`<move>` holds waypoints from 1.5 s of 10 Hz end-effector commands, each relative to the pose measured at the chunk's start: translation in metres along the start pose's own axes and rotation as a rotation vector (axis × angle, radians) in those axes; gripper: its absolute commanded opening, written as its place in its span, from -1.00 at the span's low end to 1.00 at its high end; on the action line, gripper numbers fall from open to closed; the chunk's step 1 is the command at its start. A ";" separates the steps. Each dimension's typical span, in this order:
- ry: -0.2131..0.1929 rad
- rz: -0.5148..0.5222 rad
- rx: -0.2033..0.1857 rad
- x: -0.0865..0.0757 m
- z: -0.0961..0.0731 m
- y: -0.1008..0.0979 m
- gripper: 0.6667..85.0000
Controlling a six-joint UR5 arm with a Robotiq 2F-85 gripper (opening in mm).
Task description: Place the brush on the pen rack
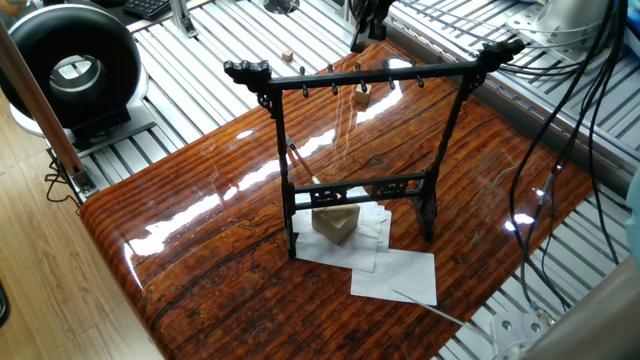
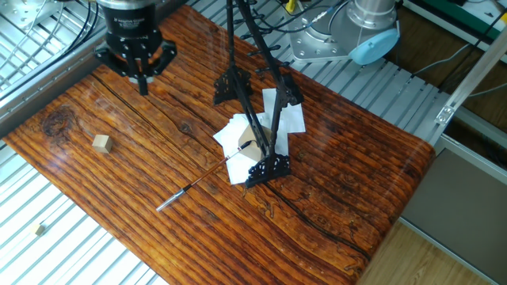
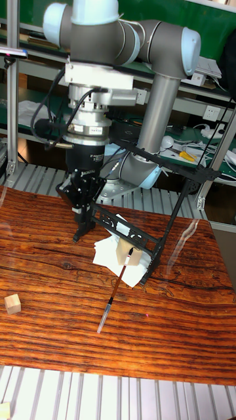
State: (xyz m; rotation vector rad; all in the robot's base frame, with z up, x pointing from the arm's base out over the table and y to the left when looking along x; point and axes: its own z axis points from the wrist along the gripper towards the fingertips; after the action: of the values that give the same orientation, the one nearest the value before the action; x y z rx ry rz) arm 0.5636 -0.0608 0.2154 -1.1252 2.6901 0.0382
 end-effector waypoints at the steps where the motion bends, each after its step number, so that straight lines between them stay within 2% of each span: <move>1: -0.008 0.129 -0.044 -0.006 0.015 0.016 -0.99; 3: -0.010 0.265 -0.057 -0.010 0.026 0.021 -0.99; 4: 0.027 0.313 -0.027 0.000 0.029 0.015 -0.99; 5: 0.023 0.406 -0.052 -0.005 0.031 0.024 -0.99; 6: 0.025 0.456 -0.058 -0.006 0.033 0.027 -0.99; 7: 0.041 0.527 -0.045 -0.004 0.038 0.028 -0.99; 8: 0.034 0.581 -0.030 -0.009 0.044 0.028 -0.99; 9: 0.031 0.653 -0.037 -0.016 0.049 0.035 -0.99; 10: 0.036 0.678 -0.038 -0.019 0.051 0.037 -0.99; 12: 0.015 0.751 -0.093 -0.033 0.051 0.050 -0.99; 13: 0.035 0.786 -0.113 -0.031 0.051 0.057 -0.99; 14: 0.081 0.788 -0.130 -0.021 0.049 0.065 -0.99; 15: 0.104 0.784 -0.132 -0.016 0.050 0.068 -0.99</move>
State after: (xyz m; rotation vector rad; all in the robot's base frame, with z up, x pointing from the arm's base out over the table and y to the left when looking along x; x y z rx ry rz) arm 0.5491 -0.0043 0.1671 -0.1157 3.0178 0.2483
